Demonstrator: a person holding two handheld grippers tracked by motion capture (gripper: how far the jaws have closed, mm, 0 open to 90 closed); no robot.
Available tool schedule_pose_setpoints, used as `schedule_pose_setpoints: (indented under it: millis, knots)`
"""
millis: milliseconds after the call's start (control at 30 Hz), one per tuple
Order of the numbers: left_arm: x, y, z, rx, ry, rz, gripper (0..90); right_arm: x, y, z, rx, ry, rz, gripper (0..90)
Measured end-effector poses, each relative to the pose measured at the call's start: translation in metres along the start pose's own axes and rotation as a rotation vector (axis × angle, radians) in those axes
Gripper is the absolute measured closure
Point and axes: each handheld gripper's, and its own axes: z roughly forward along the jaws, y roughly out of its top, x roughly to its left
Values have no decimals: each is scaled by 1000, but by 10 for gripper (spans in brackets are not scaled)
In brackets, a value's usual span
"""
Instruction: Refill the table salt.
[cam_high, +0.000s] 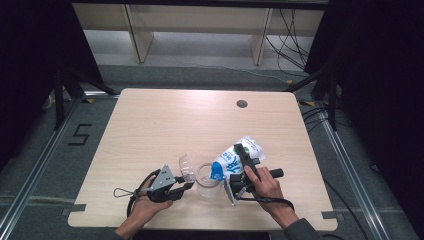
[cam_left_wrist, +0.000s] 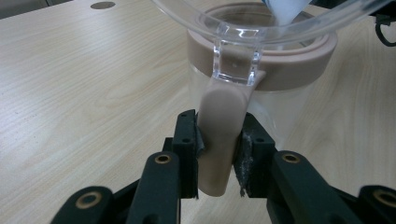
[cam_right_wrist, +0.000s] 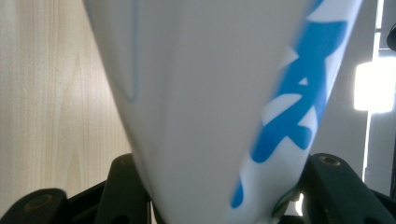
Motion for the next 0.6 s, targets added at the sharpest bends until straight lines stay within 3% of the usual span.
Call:
schedule_pose_setpoints:
  millis: [33, 67, 433, 500, 600]
  knots:
    - [0, 0, 0, 0, 0, 0, 717, 3, -1, 0, -2, 0, 45, 523]
    - [0, 0, 0, 0, 0, 0, 717, 2, -1, 0, 1, 4, 26, 523]
    - [0, 0, 0, -4, -5, 1, 717, 3, -1, 1, -4, -2, 40, 523]
    - [0, 0, 0, -4, -4, -2, 717, -1, 0, 0, -3, -4, -8, 523]
    - [0, 0, 0, -2, 1, -2, 717, 0, -1, 1, -4, -4, 10, 523]
